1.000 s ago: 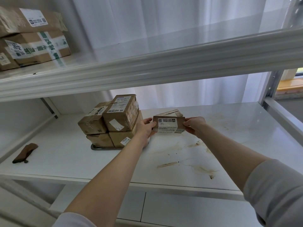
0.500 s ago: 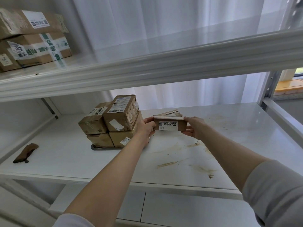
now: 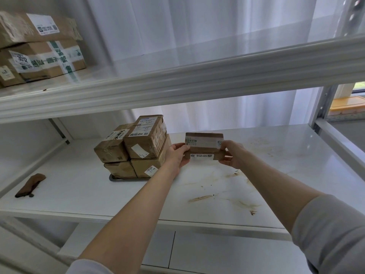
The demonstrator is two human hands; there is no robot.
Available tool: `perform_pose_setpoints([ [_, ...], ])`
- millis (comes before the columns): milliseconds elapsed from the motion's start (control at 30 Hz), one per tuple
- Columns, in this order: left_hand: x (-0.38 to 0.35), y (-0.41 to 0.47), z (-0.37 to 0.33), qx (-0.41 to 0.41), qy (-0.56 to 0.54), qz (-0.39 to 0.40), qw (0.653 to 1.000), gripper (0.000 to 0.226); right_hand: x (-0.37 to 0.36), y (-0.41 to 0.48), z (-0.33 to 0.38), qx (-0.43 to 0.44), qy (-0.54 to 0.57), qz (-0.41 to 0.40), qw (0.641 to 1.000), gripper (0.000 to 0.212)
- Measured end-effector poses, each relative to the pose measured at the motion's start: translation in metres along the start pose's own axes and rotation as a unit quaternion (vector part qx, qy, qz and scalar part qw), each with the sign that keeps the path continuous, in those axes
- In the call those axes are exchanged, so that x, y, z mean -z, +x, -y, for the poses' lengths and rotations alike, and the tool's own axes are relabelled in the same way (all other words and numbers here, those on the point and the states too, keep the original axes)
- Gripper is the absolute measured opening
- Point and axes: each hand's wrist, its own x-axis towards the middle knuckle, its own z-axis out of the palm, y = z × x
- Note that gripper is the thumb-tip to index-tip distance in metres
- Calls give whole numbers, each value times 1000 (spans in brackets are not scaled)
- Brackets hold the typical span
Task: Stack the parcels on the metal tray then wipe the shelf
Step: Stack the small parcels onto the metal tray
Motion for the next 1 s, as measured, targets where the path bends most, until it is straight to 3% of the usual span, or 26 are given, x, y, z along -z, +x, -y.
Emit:
perform_pose_setpoints([
  [100,1,1,1,16,25,6,1000,29,-1,-1,1,-7,-5,-13,1000,16],
  [300,1,2,3,32,80,20,996,17,-3,3,3,-7,-11,-45,999,20],
  [567,6,9,7,29,128,47,990,29,-3,7,6,-19,-79,-74,994,23],
  [833,7,7,5,-21,86,98,991,38,1,2,3,12,-65,-35,997,62],
  [1000,3,7,8,-72,78,97,990,43,-2,-3,3,-6,-54,-37,998,28],
])
